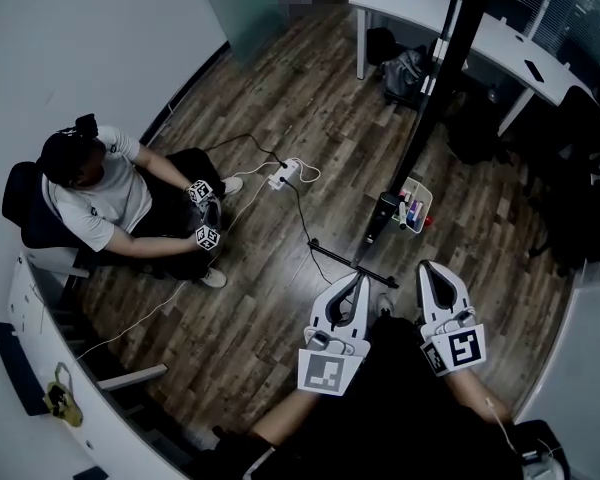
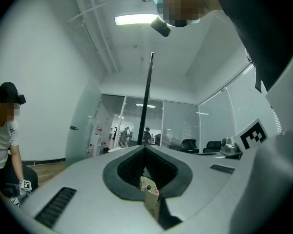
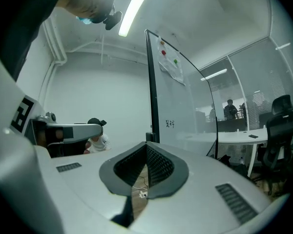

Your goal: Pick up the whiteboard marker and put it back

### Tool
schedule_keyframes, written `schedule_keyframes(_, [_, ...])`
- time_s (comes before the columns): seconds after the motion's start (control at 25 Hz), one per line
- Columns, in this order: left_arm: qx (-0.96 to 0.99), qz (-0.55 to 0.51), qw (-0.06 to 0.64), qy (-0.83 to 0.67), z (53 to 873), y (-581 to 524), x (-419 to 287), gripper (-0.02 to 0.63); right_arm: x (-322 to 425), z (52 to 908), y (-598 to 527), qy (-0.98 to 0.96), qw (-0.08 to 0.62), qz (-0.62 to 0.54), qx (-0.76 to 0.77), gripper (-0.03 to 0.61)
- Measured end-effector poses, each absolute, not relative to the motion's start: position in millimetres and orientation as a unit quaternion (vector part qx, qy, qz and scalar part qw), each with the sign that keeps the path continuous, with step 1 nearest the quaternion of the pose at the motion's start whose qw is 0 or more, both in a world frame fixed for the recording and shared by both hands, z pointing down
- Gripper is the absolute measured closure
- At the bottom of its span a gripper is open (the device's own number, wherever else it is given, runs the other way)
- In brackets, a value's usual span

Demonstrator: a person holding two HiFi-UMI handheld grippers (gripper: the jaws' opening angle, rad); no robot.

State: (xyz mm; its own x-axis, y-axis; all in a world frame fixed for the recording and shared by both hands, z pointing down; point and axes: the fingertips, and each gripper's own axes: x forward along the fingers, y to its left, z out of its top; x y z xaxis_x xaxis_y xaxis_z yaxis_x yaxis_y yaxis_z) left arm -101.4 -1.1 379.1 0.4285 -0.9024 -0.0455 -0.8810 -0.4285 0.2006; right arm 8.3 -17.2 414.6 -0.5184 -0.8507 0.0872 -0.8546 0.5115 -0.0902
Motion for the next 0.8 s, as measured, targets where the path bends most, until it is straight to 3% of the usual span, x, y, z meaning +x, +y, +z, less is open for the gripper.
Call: schedule_keyframes(0.8, [0.836,-0.072,0.062,-0.54,378.9,-2.8,-102.1,0.612,1.5,409.1,-22.2,-0.879,0.003,0.05,0.475,0.565])
